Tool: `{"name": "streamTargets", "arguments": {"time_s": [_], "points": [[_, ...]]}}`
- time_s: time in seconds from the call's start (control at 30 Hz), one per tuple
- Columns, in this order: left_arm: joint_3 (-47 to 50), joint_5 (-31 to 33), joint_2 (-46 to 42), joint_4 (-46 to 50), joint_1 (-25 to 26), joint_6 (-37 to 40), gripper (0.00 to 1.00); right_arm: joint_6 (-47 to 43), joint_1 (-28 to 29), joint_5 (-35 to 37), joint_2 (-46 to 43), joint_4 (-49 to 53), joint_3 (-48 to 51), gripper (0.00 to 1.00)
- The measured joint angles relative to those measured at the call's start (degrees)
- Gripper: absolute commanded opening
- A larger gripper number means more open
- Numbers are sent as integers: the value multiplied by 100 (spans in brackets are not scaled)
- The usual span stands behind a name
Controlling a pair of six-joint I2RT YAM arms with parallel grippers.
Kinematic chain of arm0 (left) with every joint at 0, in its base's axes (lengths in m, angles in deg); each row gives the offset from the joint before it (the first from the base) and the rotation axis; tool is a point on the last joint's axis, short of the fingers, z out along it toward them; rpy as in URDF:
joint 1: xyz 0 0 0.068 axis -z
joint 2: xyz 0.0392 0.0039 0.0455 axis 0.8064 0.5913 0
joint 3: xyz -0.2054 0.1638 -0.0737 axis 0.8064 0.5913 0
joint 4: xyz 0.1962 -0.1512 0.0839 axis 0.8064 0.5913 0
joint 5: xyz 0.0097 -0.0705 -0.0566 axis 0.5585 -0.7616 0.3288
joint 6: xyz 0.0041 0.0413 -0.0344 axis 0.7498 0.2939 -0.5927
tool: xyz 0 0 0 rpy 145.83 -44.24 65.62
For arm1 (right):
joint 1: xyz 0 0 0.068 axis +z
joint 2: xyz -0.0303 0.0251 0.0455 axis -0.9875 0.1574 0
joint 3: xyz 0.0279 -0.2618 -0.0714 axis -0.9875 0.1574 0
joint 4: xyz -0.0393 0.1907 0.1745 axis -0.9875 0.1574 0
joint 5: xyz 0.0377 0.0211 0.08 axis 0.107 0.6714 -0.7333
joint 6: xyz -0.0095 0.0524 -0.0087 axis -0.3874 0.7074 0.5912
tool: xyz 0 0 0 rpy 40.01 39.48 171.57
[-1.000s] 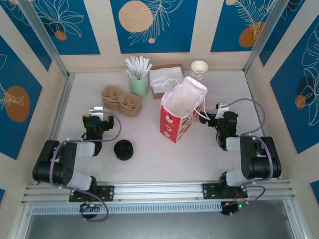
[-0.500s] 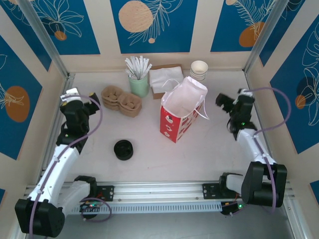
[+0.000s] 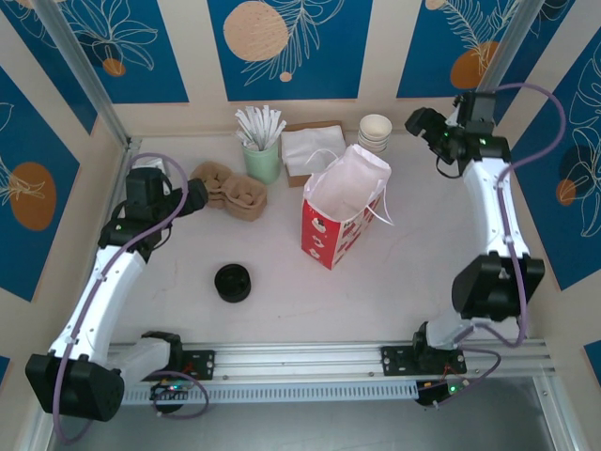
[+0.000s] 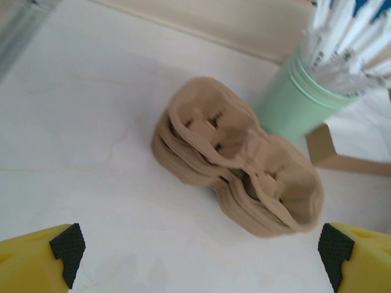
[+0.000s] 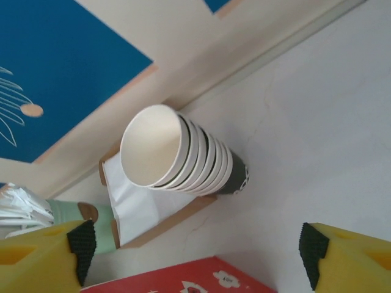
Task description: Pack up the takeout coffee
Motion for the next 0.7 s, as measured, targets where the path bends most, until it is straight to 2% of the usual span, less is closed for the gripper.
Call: {"name": "streamTargets", "arguments": {"time_s": [0.07,0.23,0.43,0.57,0.7], "points": [[-37,-227,15,92,0,-26,99,-22,114,11,387,326,-439,79],[-90,-549,11,245,0,-92,99,-15,378,205,1469,981,-1694,73],[-90,-651,0,334,0,-98,99,-90,614,568,2468,1478,-2863,54],[-90,-697,-4,380,0,-140,99,-116,697,721,2977,1696,-3517,53],[-31,-780,-127,365,0,-186,99,-120,739,831,3182,1821,-3766,52]]}}
